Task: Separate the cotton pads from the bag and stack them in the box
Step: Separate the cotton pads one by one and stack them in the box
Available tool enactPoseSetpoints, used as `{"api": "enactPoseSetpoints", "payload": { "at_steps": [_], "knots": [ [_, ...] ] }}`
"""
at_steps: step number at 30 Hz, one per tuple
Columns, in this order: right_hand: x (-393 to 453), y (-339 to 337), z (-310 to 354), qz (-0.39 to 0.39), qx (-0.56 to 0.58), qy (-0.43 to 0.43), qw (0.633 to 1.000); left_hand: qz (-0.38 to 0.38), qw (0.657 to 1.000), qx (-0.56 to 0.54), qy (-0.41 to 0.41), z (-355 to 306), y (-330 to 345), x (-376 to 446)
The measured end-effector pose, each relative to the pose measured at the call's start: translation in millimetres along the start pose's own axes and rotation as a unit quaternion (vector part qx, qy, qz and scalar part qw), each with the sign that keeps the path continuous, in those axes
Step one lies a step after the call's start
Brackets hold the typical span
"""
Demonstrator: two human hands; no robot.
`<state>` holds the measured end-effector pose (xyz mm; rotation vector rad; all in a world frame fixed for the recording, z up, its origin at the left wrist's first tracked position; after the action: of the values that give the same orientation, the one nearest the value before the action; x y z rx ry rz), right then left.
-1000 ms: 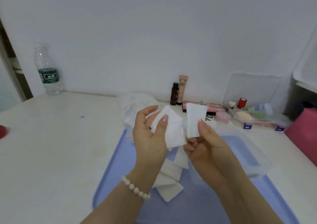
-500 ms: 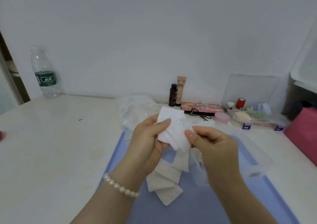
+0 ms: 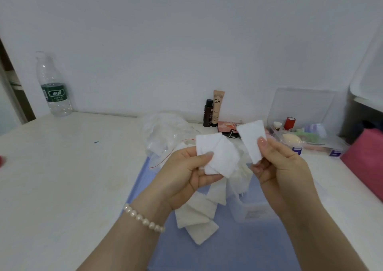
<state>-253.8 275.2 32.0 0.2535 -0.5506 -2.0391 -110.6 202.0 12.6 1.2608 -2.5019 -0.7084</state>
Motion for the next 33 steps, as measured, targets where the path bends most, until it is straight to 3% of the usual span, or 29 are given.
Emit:
{"api": "enactPoseSetpoints", "payload": {
  "at_steps": [3,10,16,23,33],
  "knots": [
    [-3,4,1,0.013,0.049,0.024,0.998,-0.013,1.000,-0.023,0.016,2,2,1],
    [-11,17,-29,-0.003,0.039,0.071,0.997,-0.042,0.991,-0.071,0.101,19,11,3],
    [-14,21,-30,-0.067,-0.025,0.007,0.997,-0.010,0.992,-0.078,0.100,27,15,3],
    [-17,22,-29,-0.090,-0.077,-0.058,0.991,0.006,0.990,-0.124,0.073,27,16,3],
    [-13,20,-35,-0.111,-0.149,-0.101,0.977,-0.010,0.994,-0.025,0.107,30,15,1]
  ]
}}
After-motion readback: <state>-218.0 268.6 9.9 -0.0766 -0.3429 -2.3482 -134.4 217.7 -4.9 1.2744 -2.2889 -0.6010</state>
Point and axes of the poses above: each hand's wrist, its own x-axis towards the middle knuckle, its own y-axis out of the palm, z = x × y, the point moved 1 cm from there along x, towards the middle knuckle, and after that the axes turned 3 degrees about y, right-handed, at the moved point
